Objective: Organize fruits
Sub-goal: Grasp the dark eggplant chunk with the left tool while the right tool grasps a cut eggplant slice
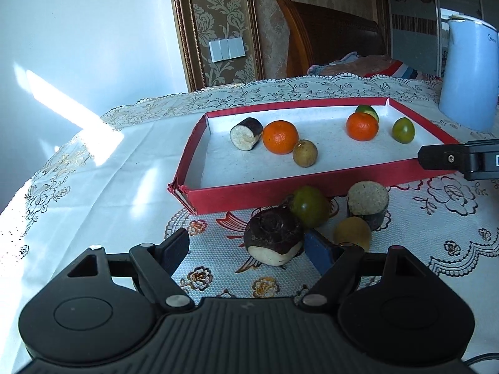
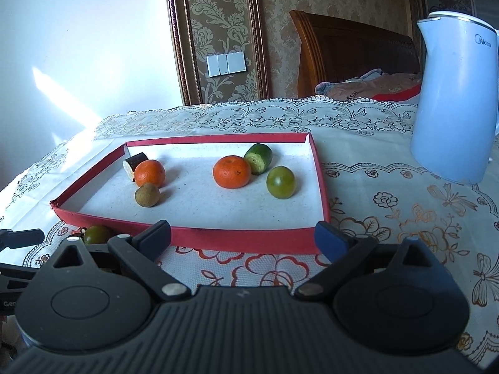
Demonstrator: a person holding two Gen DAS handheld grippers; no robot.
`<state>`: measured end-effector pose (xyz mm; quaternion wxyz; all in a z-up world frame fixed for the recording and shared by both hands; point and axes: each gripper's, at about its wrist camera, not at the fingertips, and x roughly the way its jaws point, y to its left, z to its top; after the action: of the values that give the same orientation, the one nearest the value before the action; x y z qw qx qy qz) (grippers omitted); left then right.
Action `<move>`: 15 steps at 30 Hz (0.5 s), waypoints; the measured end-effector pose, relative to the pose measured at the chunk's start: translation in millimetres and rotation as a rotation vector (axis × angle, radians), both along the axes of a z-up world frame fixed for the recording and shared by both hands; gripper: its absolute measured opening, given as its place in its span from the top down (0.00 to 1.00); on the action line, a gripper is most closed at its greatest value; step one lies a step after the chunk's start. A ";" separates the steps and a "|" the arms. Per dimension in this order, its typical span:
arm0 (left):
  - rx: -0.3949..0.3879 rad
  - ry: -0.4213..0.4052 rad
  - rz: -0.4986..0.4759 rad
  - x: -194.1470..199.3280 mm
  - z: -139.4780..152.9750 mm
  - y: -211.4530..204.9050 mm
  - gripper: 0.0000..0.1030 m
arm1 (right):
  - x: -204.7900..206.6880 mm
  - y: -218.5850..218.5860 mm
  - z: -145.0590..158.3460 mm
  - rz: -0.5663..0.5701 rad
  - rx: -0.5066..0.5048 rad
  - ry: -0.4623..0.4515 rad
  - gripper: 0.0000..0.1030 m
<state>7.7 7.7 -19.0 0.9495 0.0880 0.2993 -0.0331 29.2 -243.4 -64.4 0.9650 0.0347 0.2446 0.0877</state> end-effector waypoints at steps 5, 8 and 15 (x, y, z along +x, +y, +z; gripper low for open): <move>-0.005 0.009 0.060 9.3 -0.3 10.4 0.20 | -3.2 12.6 -2.0 0.073 -0.038 0.006 0.05; -0.045 0.039 0.106 15.5 -0.1 23.1 0.20 | -5.1 20.3 -4.1 0.130 -0.028 0.025 0.05; -0.002 0.019 0.107 12.7 -0.1 16.8 0.20 | -2.1 39.7 -4.2 0.189 -0.014 0.057 0.05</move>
<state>20.5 24.5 -19.2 0.9472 0.0705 0.3125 0.0166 27.1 -203.7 -68.7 0.9453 0.0070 0.2748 0.1757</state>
